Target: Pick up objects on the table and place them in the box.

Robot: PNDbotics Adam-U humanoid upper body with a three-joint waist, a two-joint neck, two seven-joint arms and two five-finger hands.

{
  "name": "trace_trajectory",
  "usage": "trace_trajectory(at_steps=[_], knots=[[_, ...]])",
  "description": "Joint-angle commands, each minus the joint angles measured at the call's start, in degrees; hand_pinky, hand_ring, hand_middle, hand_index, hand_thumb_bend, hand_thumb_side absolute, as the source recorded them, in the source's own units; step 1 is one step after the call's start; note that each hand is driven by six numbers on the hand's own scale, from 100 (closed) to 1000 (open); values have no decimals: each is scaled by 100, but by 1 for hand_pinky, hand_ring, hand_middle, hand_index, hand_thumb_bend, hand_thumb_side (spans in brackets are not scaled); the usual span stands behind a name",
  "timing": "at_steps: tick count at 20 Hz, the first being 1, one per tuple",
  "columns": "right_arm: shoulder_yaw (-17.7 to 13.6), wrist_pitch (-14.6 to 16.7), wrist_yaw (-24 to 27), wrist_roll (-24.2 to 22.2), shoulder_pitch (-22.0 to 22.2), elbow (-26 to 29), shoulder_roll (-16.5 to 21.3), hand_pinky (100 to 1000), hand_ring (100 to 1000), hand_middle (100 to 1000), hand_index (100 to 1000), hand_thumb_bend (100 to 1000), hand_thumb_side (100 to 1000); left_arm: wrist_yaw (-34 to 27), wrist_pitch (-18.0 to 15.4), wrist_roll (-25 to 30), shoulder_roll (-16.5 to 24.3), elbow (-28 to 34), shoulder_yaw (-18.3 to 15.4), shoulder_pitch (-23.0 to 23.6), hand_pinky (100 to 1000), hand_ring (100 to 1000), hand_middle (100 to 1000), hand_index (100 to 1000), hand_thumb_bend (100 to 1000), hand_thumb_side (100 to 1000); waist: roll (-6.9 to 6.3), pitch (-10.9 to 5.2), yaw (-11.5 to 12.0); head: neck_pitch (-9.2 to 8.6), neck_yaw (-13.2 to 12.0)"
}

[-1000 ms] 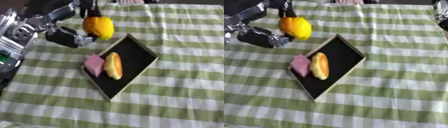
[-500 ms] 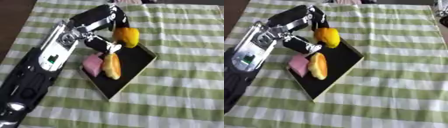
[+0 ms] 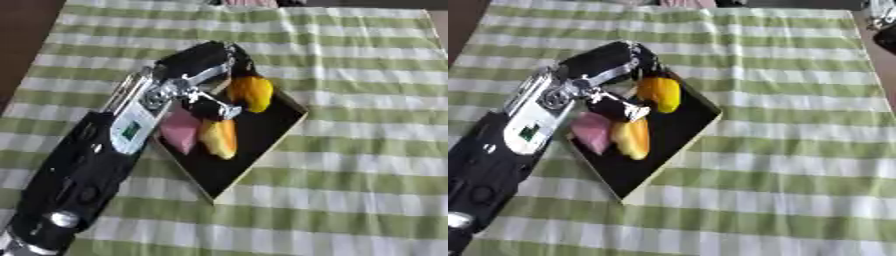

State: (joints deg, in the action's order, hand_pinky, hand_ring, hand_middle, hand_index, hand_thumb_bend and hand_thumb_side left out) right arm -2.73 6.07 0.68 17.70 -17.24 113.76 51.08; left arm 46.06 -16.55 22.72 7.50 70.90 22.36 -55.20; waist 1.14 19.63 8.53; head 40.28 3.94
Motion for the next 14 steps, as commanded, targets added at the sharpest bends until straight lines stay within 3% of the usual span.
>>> trace_trajectory(at_steps=[1, 2, 4, 8, 14], knots=[[-63, 7, 53, 22, -24, 84, 88, 872, 893, 628, 769, 100, 470, 197, -114, 123, -14, -65, -53, -76, 803, 838, 778, 907, 232, 100, -1, -114, -15, -39, 10], [-65, 2, 54, 24, -16, 84, 85, 872, 893, 628, 769, 100, 470, 242, -156, 186, -10, -65, -64, -76, 880, 903, 834, 938, 326, 348, -3, -116, -15, -39, 15], [-66, -3, 54, 24, -1, 84, 81, 872, 894, 628, 768, 100, 470, 391, -208, 213, 10, -22, -107, -74, 946, 960, 865, 965, 465, 554, -7, -120, -14, -34, 24], [-68, -8, 51, 26, 28, 84, 79, 872, 894, 626, 767, 100, 470, 568, -200, 102, 36, 76, -198, -52, 960, 998, 881, 975, 491, 625, -9, -127, -2, -24, 43], [-71, -53, 53, 45, 53, 84, 64, 871, 894, 626, 766, 100, 470, 238, -31, -180, 112, 460, -360, -37, 918, 973, 852, 953, 390, 564, 7, -155, 28, -9, 35]])
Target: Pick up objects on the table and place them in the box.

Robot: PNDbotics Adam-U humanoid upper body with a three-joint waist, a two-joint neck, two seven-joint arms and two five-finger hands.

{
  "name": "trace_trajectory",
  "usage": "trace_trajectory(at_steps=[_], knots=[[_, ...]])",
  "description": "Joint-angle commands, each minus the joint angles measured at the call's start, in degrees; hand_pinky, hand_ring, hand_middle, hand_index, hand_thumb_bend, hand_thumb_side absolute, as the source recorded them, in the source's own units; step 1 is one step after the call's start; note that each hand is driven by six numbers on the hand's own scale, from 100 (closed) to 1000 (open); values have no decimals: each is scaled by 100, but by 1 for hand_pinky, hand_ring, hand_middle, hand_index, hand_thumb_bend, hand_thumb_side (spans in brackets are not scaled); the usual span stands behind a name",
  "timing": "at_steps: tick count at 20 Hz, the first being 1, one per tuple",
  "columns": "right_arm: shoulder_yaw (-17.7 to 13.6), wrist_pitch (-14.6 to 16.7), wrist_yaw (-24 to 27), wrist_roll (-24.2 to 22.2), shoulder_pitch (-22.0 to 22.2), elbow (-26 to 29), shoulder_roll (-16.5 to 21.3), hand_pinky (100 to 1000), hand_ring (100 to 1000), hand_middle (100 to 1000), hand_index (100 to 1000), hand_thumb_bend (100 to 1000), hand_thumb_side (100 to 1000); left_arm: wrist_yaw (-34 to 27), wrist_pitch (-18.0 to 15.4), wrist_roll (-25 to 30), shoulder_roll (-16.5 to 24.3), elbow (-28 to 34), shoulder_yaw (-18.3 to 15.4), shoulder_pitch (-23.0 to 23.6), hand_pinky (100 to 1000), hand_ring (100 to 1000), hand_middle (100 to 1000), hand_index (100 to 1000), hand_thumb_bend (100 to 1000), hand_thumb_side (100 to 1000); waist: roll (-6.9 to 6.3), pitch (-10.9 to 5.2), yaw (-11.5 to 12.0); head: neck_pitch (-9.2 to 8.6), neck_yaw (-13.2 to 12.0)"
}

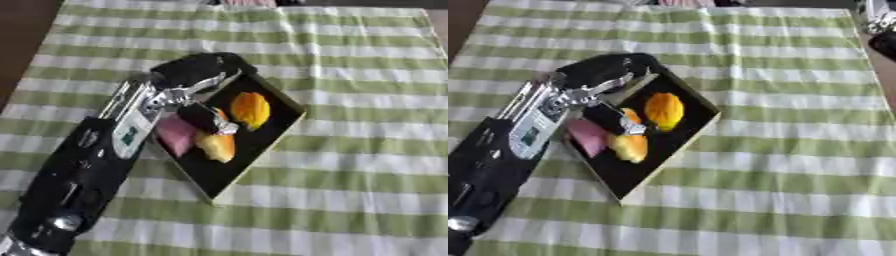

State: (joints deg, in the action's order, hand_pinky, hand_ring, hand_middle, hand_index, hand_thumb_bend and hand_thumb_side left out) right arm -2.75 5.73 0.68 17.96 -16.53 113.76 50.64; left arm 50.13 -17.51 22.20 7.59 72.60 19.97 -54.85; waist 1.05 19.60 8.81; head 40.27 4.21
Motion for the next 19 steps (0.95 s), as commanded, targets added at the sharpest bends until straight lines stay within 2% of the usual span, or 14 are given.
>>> trace_trajectory(at_steps=[1, 2, 3, 4, 5, 7, 9, 14, 18, 19], knots=[[-72, -17, 55, 24, -18, 84, 110, 871, 894, 626, 766, 100, 470, -304, 114, -207, 122, 430, -175, -68, 898, 960, 839, 943, 304, 543, 19, -160, 6, -4, 9], [-75, -13, 58, 29, -19, 84, 114, 871, 894, 627, 766, 100, 470, -503, 175, -311, 150, 596, -235, -60, 868, 943, 824, 932, 223, 505, 21, -167, 10, -2, 9], [-80, -6, 61, 36, -21, 84, 117, 871, 894, 627, 766, 100, 470, -797, 240, -481, 188, 810, -332, -54, 805, 904, 789, 910, 100, 461, 25, -176, 15, -2, 9], [-89, 2, 65, 47, -20, 84, 120, 871, 894, 627, 766, 100, 470, -1182, 308, -700, 254, 1038, -443, -36, 778, 886, 774, 901, 100, 462, 27, -184, 18, -1, 14], [-102, 13, 68, 64, -15, 84, 122, 871, 893, 628, 767, 100, 470, -1630, 382, -933, 340, 1248, -576, -9, 721, 849, 744, 862, 100, 514, 28, -193, 24, 4, 23], [-140, 46, 77, 115, 8, 84, 127, 870, 893, 628, 767, 100, 470, -2520, 567, -1343, 588, 1593, -858, 70, 691, 821, 715, 832, 100, 573, 26, -207, 39, 5, 55], [-191, 88, 77, 184, 63, 84, 137, 870, 891, 629, 768, 100, 464, -3269, 753, -1710, 935, 1917, -1191, 212, 689, 815, 710, 825, 100, 564, 17, -210, 74, 6, 131], [-306, 294, 92, 433, 176, 84, 64, 869, 883, 630, 768, 100, 451, -4351, 863, -2881, 1837, 2992, -2042, 798, 697, 813, 716, 830, 100, 497, 19, -182, 113, -30, 236], [-367, 547, 119, 686, 197, 84, -97, 866, 878, 634, 770, 100, 425, -4966, 741, -3849, 2492, 3688, -2485, 1486, 701, 810, 721, 838, 100, 464, 40, -163, 92, -49, 303], [-371, 619, 121, 742, 191, 84, -147, 866, 877, 636, 772, 100, 416, -5044, 678, -4005, 2628, 3811, -2561, 1673, 705, 811, 723, 840, 100, 431, 48, -161, 86, -51, 328]])
